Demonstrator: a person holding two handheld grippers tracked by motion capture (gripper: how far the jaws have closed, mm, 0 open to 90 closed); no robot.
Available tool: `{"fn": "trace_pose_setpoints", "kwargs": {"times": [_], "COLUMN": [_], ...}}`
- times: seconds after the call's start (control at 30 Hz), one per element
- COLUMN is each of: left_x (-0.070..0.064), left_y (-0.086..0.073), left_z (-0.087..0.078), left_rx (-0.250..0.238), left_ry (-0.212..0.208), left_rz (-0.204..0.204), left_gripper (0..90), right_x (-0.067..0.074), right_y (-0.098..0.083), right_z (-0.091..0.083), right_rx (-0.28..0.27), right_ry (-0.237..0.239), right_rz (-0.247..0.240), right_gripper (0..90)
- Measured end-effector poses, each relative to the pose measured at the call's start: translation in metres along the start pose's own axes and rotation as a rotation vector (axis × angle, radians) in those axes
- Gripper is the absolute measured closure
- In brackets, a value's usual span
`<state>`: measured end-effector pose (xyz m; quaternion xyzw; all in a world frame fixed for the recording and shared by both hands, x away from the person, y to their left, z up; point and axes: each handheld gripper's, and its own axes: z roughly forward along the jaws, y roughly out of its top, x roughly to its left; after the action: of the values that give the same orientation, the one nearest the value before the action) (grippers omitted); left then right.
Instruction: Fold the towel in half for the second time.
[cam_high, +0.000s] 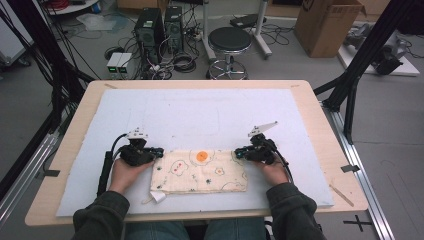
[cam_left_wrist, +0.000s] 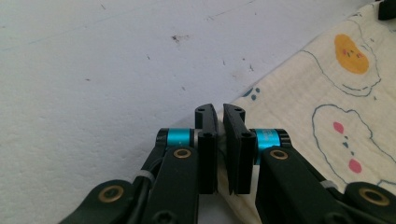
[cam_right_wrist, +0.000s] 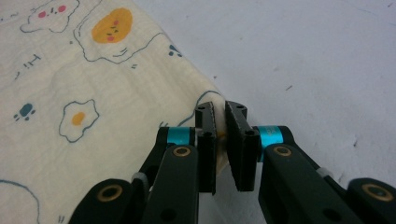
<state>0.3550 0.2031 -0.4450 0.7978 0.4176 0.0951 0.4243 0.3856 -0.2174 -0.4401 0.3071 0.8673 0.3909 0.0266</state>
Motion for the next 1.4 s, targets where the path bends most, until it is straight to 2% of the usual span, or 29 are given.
{"fn": "trace_pose_setpoints", "kwargs": {"times": [0.2, 0.33, 0.4, 0.47, 0.53, 0.7, 0.83, 0.93, 1.03, 1.1, 1.2, 1.4], "left_x": [-0.006, -0.004, -0.004, -0.004, -0.001, 0.006, 0.011, 0.017, 0.020, 0.021, 0.023, 0.021], "left_y": [0.002, 0.006, 0.011, 0.015, 0.019, 0.028, 0.037, 0.037, 0.035, 0.035, 0.034, 0.034], "left_z": [-0.009, -0.012, -0.013, -0.013, -0.011, -0.004, 0.000, 0.005, 0.012, 0.015, 0.016, 0.014], "left_rx": [-0.024, -0.044, -0.035, -0.053, -0.046, -0.075, -0.102, -0.131, -0.125, -0.135, -0.144, -0.151], "left_ry": [0.012, 0.016, 0.024, 0.026, 0.029, 0.036, 0.053, 0.063, 0.079, 0.086, 0.086, 0.085], "left_rz": [0.022, 0.012, 0.031, 0.026, 0.029, -0.008, -0.009, -0.048, -0.056, -0.066, -0.075, -0.046], "left_gripper": [85.3, 85.3, 85.3, 85.3, 85.3, 85.3, 85.3, 85.3, 85.3, 85.3, 85.3, 85.3], "right_x": [-0.001, -0.005, -0.007, -0.009, -0.013, -0.027, -0.040, -0.049, -0.057, -0.059, -0.062, -0.059], "right_y": [0.003, 0.009, 0.013, 0.018, 0.023, 0.032, 0.036, 0.035, 0.033, 0.032, 0.031, 0.032], "right_z": [-0.004, -0.008, -0.009, -0.009, -0.011, -0.015, -0.012, -0.007, 0.000, 0.004, 0.005, 0.002], "right_rx": [0.007, -0.008, -0.004, -0.003, -0.003, -0.031, -0.022, -0.035, -0.040, -0.030, -0.048, -0.075], "right_ry": [0.036, 0.056, 0.062, 0.057, 0.052, 0.058, 0.060, 0.073, 0.078, 0.064, 0.070, 0.068], "right_rz": [-0.004, 0.005, 0.012, 0.013, 0.020, 0.061, 0.101, 0.136, 0.170, 0.170, 0.179, 0.170], "right_gripper": [84.0, 84.2, 84.3, 84.5, 84.5, 84.5, 84.5, 84.5, 84.5, 84.5, 84.5, 84.4]}}
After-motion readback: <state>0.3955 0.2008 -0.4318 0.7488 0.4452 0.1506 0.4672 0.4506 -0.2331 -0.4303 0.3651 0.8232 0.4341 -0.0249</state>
